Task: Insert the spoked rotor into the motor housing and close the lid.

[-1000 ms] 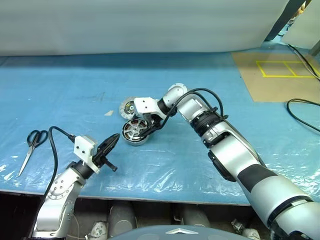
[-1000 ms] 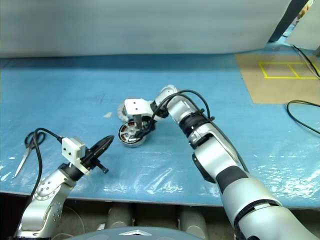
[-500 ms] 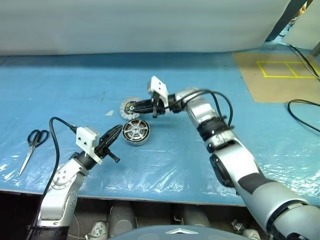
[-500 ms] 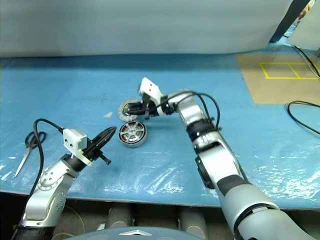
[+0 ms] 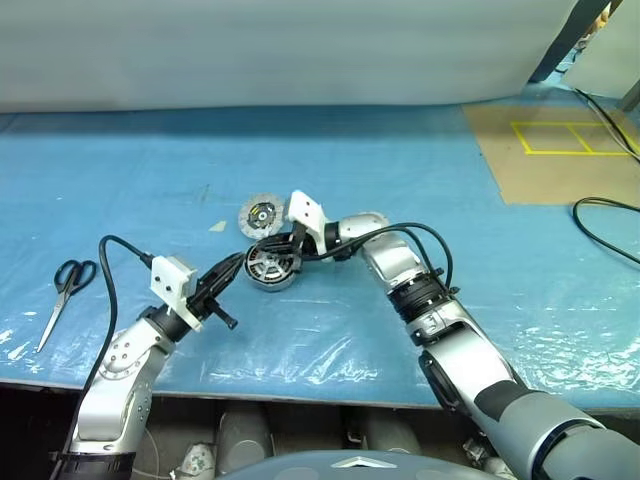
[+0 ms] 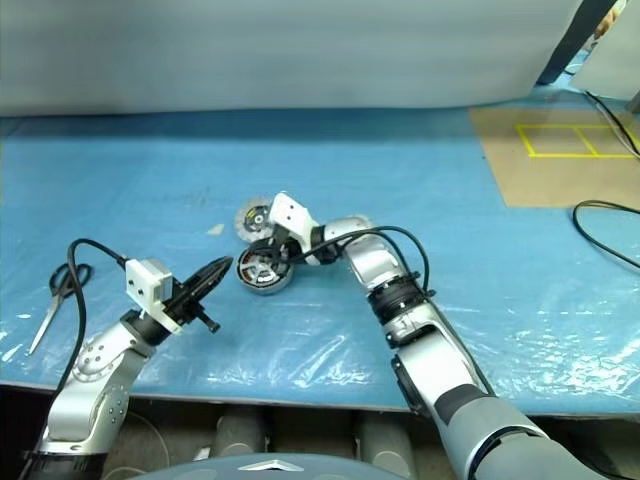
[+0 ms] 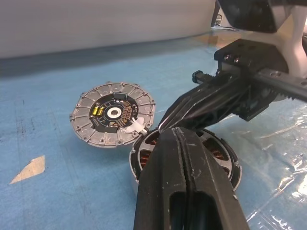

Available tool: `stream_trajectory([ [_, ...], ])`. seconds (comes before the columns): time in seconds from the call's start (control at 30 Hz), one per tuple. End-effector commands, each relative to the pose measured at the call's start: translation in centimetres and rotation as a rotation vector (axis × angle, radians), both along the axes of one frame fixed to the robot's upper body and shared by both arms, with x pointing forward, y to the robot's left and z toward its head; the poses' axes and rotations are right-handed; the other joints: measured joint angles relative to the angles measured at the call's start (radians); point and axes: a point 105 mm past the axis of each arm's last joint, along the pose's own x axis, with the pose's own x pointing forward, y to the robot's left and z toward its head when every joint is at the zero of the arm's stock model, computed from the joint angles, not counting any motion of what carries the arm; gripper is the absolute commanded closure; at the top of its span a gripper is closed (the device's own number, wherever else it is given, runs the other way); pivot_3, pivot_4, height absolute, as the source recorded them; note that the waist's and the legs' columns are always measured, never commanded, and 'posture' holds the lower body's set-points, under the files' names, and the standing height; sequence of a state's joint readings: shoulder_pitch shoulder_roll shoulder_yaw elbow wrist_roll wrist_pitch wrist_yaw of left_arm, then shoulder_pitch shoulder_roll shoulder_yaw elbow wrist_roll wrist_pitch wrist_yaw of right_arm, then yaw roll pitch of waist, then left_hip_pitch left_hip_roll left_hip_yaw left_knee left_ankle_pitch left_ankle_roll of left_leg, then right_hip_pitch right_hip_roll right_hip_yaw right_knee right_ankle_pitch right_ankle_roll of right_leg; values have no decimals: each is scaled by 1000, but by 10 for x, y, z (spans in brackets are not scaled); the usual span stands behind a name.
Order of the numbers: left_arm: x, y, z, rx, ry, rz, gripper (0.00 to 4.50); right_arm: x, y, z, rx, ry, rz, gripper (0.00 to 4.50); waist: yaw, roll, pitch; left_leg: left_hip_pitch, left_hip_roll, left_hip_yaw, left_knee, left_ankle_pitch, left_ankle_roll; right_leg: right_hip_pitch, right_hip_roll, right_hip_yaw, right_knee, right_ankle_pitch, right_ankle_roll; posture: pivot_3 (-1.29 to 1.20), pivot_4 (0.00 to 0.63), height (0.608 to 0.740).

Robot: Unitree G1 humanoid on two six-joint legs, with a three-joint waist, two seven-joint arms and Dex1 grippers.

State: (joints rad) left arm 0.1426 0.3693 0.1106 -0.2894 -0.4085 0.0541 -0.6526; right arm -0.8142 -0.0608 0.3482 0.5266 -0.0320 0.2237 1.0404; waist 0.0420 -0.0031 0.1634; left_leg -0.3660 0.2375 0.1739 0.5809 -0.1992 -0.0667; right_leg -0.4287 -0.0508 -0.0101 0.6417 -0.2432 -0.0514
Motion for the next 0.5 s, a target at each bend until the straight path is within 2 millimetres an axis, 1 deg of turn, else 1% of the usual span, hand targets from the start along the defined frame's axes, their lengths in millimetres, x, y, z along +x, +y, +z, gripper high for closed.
stream_trajectory([
  [0.03, -1, 0, 7, 1, -29, -4, 4500, -4, 6, -15, -75, -31, 14, 4462, 0, 0, 0, 0, 0, 0, 0, 0, 0, 0, 0, 0, 0, 0, 0, 0, 150, 740],
  [0.13, -2, 0, 8, 3, -29, -3, 4500, -7, 2, -28, -126, -30, 17, 4462, -1, 0, 0, 3, 0, 0, 0, 0, 0, 2, 0, 0, 0, 0, 0, 0, 150, 740],
  [0.27, -2, 1, 8, 5, -29, -3, 4500, -9, -5, -36, -156, 11, 16, 4462, 0, 0, 0, 9, 0, 0, -1, 0, 0, 8, 0, 1, 0, 0, 0, 0, 150, 740],
  [0.33, -1, 1, 7, 5, -30, -6, 4500, -10, -10, -41, -153, 59, 3, 4462, 0, 0, 0, 12, -1, 0, -1, 0, 0, 10, 0, 1, 0, 0, 0, 0, 150, 740],
  [0.43, 0, 2, 7, 6, -31, -7, 4500, -8, -12, -33, -35, 163, -49, 4462, 2, 0, 0, 16, -1, 0, -2, -1, 2, 14, -1, 2, -1, 0, 0, 0, 150, 740],
  [0.5, 0, 2, 6, 8, -29, -11, 4500, -7, -8, -12, 96, 211, -57, 4462, 2, 0, 0, 16, -2, 0, -2, -2, 3, 14, -1, 2, -1, 0, 0, 0, 150, 740],
])
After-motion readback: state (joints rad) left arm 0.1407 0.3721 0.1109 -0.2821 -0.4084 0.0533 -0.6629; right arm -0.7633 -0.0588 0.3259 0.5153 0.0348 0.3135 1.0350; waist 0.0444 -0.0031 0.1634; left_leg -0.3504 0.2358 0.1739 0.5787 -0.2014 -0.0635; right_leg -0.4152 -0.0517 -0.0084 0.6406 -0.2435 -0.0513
